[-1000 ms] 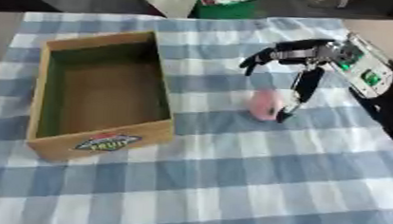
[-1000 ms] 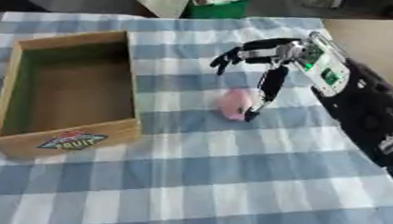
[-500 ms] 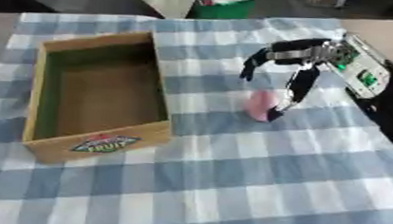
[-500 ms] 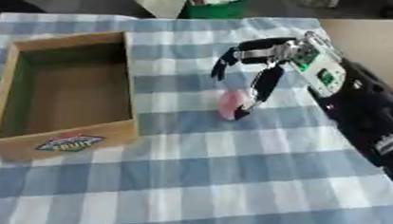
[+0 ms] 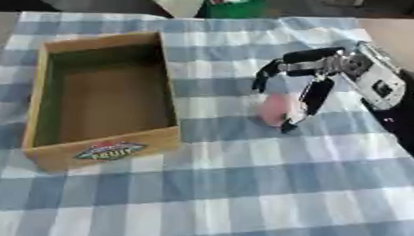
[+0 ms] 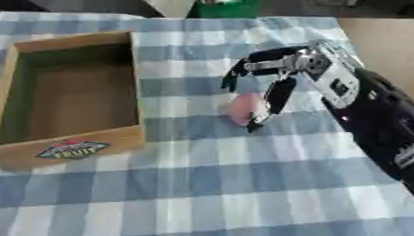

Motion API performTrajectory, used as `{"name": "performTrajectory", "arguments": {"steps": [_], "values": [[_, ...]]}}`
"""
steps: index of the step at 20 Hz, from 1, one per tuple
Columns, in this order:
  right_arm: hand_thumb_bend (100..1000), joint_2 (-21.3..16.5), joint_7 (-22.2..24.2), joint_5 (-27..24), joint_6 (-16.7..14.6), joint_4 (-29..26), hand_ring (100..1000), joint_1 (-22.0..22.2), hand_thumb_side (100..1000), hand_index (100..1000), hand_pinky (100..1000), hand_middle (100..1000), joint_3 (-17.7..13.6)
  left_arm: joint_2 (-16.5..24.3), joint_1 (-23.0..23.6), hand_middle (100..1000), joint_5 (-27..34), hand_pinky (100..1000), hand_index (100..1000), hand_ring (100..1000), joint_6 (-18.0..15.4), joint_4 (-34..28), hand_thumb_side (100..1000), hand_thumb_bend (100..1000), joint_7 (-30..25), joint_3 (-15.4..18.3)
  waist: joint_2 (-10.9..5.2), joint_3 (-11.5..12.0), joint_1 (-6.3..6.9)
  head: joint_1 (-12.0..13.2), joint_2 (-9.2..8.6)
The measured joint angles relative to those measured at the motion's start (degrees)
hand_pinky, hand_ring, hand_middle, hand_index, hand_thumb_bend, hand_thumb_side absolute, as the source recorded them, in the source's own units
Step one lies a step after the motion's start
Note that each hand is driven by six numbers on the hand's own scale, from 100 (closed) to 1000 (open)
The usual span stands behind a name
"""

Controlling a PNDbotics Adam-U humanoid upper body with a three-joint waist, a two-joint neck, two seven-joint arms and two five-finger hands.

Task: Pick up objects on the table and place them in the box.

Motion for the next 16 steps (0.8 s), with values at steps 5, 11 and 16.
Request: {"name": "performTrajectory", "arguments": {"steps": [5,11,16], "values": [[555,0.46,0.23,0.01,0.23,0.00,948,0.00,294,802,944,687,0.00,-0.01,-0.01,579,0.00,531,824,379,0.07,0.00,552,192,-0.11,0.00,0.15,-0.01,0.00,-0.01,0.00],[437,0.47,0.46,-0.02,0.46,-0.03,880,0.20,274,762,938,652,0.67,-0.02,-0.04,579,0.00,532,823,378,0.05,0.00,551,191,-0.14,0.01,0.40,-0.05,0.00,-0.10,0.00],[338,0.47,0.47,-0.03,0.47,-0.19,868,0.19,275,729,933,627,0.69,-0.03,-0.05,579,0.00,533,822,378,0.00,0.00,551,190,-0.20,0.01,0.44,-0.06,0.00,-0.21,0.00]]}}
